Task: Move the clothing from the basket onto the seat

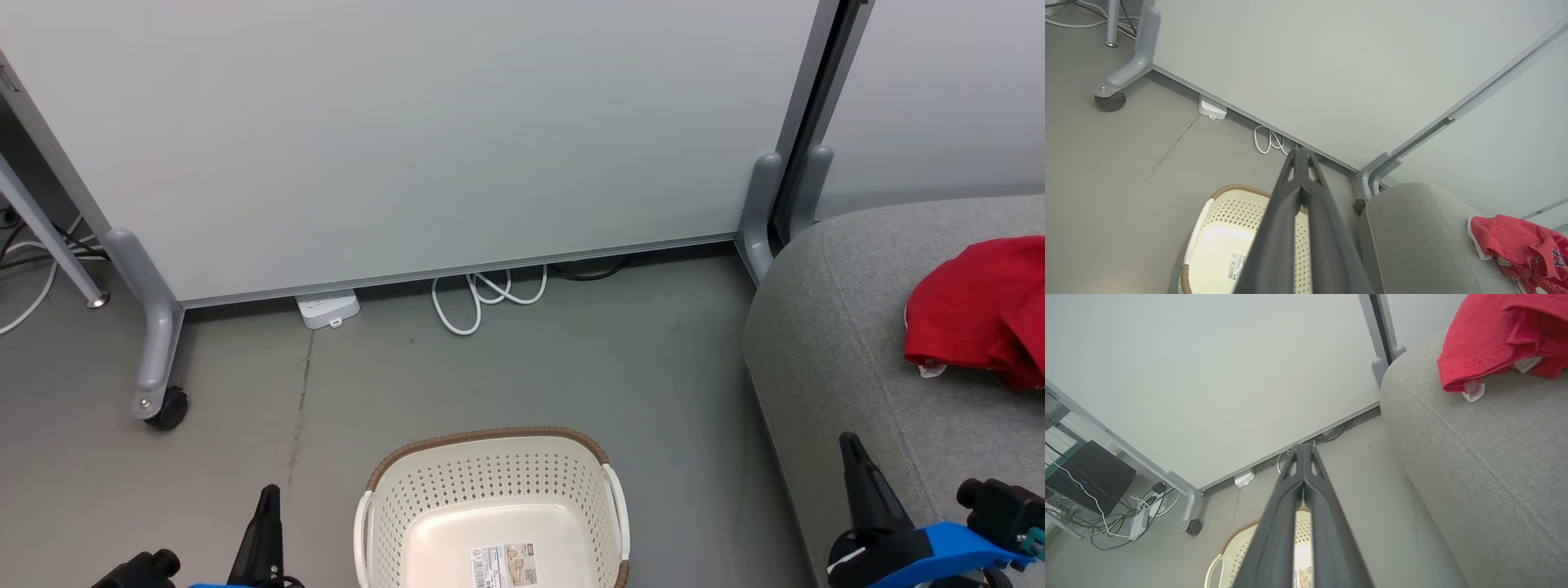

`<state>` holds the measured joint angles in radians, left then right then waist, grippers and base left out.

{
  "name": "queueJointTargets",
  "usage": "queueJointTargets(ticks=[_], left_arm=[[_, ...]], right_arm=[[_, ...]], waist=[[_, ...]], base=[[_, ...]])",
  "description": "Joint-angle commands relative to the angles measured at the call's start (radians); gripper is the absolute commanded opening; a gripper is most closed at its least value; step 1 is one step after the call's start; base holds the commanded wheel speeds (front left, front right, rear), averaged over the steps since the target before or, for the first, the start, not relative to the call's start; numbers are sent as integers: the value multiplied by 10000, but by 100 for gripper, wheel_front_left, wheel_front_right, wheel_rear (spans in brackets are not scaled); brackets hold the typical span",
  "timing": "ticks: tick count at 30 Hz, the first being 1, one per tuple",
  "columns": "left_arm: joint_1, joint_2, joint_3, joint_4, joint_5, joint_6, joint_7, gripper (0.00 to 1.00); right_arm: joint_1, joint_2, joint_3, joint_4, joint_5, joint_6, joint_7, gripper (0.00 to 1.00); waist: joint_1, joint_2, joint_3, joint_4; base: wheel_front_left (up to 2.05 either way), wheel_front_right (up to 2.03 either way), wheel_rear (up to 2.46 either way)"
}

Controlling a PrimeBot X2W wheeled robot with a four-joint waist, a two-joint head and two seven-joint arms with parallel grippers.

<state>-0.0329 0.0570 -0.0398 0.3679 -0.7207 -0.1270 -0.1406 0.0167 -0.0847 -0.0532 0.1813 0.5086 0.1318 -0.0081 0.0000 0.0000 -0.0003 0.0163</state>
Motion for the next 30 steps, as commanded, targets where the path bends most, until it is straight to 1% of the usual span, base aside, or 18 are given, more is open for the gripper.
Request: queueJointTargets(ticks=[1,30], left_arm=[[-289,52,92,-208,-336,-14,93,0],[-507,15,656,-615,-3621,-29,1042,0]], right_arm=[[-354,5,-60,-96,418,-3,68,0],[-725,139,-281,172,4488,-7,509,0]], waist=[[0,0,0,-2],[0,0,10,-48]], base=[[0,0,0],[0,0,0]])
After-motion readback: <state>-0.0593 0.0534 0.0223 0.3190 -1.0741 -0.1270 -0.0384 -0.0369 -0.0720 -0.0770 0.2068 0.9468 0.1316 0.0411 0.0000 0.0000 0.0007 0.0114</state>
